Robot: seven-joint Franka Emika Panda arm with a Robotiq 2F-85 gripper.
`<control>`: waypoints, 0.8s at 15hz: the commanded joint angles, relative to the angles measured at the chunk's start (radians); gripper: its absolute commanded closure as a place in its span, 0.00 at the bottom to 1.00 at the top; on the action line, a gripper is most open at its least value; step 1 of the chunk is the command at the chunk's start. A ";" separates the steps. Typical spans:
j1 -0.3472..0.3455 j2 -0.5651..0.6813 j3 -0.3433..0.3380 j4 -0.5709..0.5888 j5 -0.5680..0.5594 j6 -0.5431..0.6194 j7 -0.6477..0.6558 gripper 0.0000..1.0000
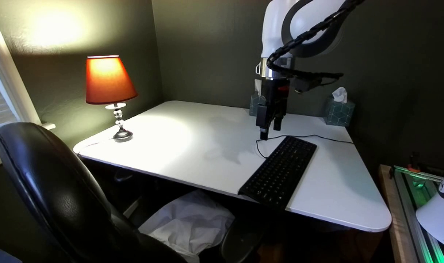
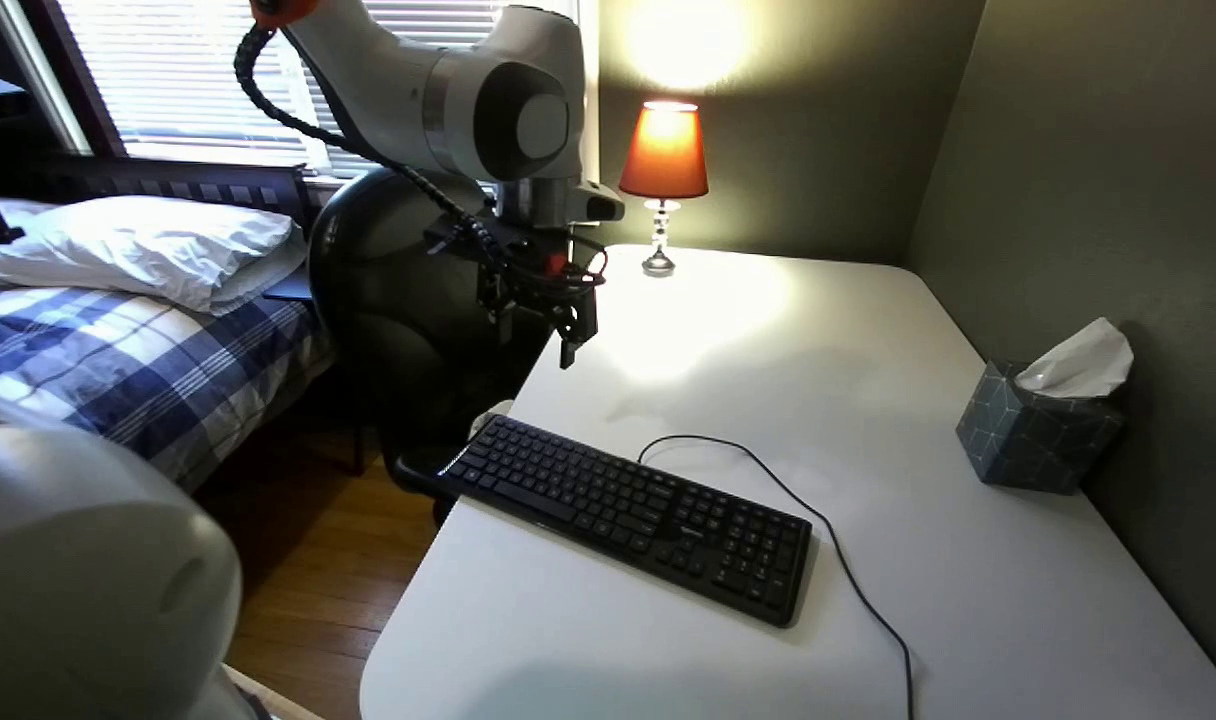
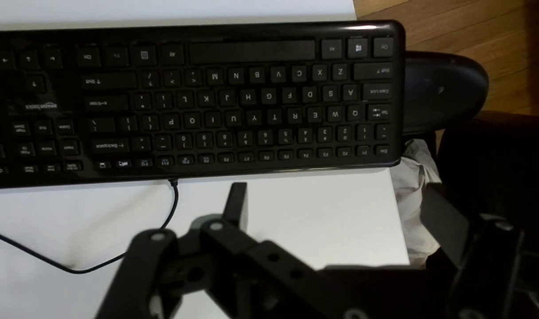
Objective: Press a button on the top right of the keyboard
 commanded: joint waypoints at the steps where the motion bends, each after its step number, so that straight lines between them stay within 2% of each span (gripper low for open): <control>1: 0.003 0.000 -0.003 0.001 -0.001 -0.002 0.001 0.00; 6: 0.002 0.035 -0.003 0.008 -0.008 0.021 0.017 0.00; 7: 0.002 0.040 -0.003 0.008 -0.006 0.025 0.017 0.25; 8: 0.002 0.047 -0.002 0.008 -0.009 0.030 0.019 0.26; 12: 0.004 0.077 -0.002 0.012 -0.001 0.048 0.012 0.58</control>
